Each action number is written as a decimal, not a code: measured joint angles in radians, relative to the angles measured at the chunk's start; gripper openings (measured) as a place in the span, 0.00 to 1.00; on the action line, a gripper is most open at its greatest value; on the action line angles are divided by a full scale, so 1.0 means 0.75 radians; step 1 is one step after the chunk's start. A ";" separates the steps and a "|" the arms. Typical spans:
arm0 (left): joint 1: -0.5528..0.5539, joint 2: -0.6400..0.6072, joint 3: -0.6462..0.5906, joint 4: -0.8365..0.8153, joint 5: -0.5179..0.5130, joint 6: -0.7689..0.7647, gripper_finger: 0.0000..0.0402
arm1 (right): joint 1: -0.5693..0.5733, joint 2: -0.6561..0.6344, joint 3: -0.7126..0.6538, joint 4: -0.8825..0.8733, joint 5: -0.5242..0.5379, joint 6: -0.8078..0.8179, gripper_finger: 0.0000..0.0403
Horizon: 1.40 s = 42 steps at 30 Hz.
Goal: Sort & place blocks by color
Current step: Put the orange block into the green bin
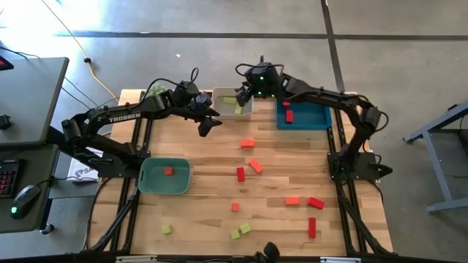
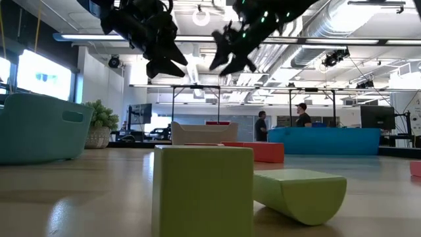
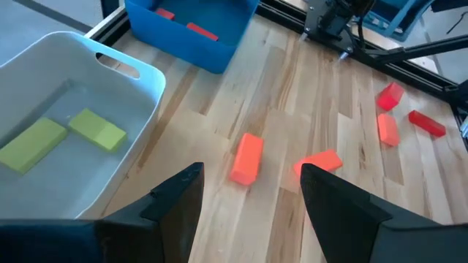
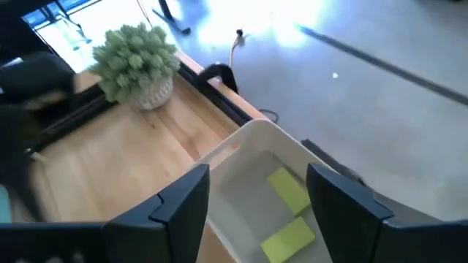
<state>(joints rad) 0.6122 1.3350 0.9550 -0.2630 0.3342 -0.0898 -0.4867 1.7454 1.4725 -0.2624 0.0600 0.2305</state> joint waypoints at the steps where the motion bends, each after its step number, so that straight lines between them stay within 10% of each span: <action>1: 0.000 0.000 0.000 0.005 0.002 0.006 0.54 | 0.013 -0.029 0.000 -0.007 0.024 -0.001 0.53; 22: -0.103 0.001 0.000 0.530 0.026 0.046 0.64 | 0.190 -0.329 0.001 -0.164 0.354 -0.031 0.52; 42: -0.203 0.413 0.328 0.222 -0.200 0.205 0.63 | 0.097 -0.331 0.001 -0.051 0.338 -0.169 0.52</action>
<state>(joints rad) 0.4600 1.6448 1.2008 -0.0963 0.1842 0.0643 -0.4142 1.4975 1.4731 -0.3005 0.3137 0.1040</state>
